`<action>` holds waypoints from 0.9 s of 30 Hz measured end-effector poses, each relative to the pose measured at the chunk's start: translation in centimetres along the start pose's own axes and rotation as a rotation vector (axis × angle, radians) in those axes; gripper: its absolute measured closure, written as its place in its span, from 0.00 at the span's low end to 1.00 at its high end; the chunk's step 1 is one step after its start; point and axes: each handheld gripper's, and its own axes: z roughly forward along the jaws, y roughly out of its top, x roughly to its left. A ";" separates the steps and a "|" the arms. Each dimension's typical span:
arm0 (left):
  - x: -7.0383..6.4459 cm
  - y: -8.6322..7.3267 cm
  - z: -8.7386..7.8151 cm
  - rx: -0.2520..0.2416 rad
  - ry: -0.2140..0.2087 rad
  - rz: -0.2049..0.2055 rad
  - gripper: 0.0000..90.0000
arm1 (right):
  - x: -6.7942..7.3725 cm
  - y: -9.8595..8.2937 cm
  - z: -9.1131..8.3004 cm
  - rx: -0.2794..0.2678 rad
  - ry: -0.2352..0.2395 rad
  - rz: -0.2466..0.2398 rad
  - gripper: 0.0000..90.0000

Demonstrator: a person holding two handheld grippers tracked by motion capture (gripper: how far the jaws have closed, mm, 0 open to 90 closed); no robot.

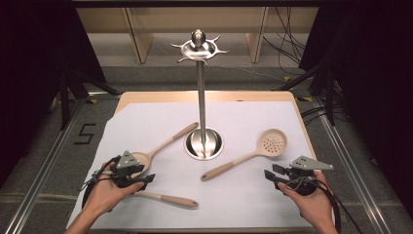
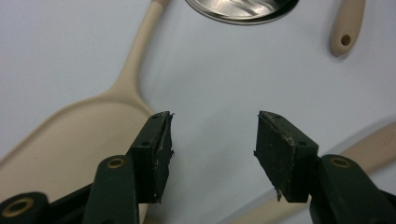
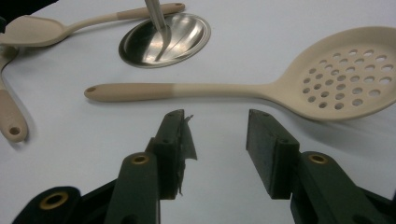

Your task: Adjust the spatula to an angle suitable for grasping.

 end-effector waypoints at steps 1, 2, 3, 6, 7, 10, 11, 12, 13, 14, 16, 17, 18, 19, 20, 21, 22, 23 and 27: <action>0.1 0.1 0.0 0.009 0.010 0.000 0.50 | 0.0 0.0 0.0 0.000 0.000 0.000 0.65; 0.1 0.1 0.1 0.005 0.011 -0.007 0.50 | 0.1 0.0 0.0 0.008 0.002 0.007 0.65; 0.1 0.3 0.0 0.021 0.007 0.005 0.50 | 0.0 0.0 -0.1 0.020 -0.002 0.003 0.65; 0.1 0.9 0.1 -0.003 0.016 0.014 0.50 | -0.3 -0.1 0.0 0.002 -0.006 -0.036 0.65; 0.2 1.1 0.0 0.017 0.008 0.029 0.50 | 0.1 0.0 0.0 0.001 0.012 0.010 0.65; 0.6 1.7 0.1 0.049 -0.003 0.035 0.50 | 0.1 0.3 -0.2 0.019 -0.014 -0.062 0.65; 0.6 1.9 0.4 0.066 -0.007 0.029 0.50 | 0.4 0.3 -0.1 0.030 0.000 -0.029 0.66; 0.7 2.0 0.6 0.075 -0.006 0.035 0.50 | 0.4 0.4 0.0 0.027 -0.005 -0.051 0.66; 0.9 2.3 0.8 0.099 -0.011 0.049 0.51 | 0.4 0.5 0.1 0.021 -0.007 -0.058 0.66; 1.1 2.6 1.2 0.113 -0.011 0.056 0.51 | 0.6 0.6 0.1 0.020 -0.006 -0.058 0.66; 1.5 3.0 2.1 0.148 -0.009 0.067 0.51 | 0.7 0.9 0.1 0.028 0.017 -0.050 0.66; 1.7 3.1 2.4 0.166 -0.016 0.075 0.51 | 0.8 1.1 0.1 0.018 0.035 -0.048 0.66; 2.0 3.4 2.8 0.182 -0.016 0.081 0.50 | 0.8 1.2 0.1 0.029 0.029 -0.064 0.66; 2.3 3.7 3.2 0.206 -0.015 0.091 0.50 | 0.8 1.2 0.1 0.029 0.029 -0.064 0.66; 2.7 4.1 3.7 0.233 -0.017 0.101 0.50 | 0.8 1.2 0.1 0.037 0.038 -0.048 0.66; 3.0 4.3 4.1 0.248 -0.018 0.113 0.50 | 0.7 1.1 0.3 0.026 0.049 -0.041 0.66; 3.4 4.7 4.5 0.276 -0.024 0.138 0.50 | 0.7 1.1 0.3 0.026 0.053 -0.038 0.66; 3.8 5.1 5.1 0.278 -0.033 0.151 0.50 | 0.6 1.1 0.2 0.044 0.038 -0.050 0.66; 4.7 6.3 6.7 0.307 -0.071 0.193 0.50 | 0.6 1.1 0.2 0.043 0.041 -0.054 0.66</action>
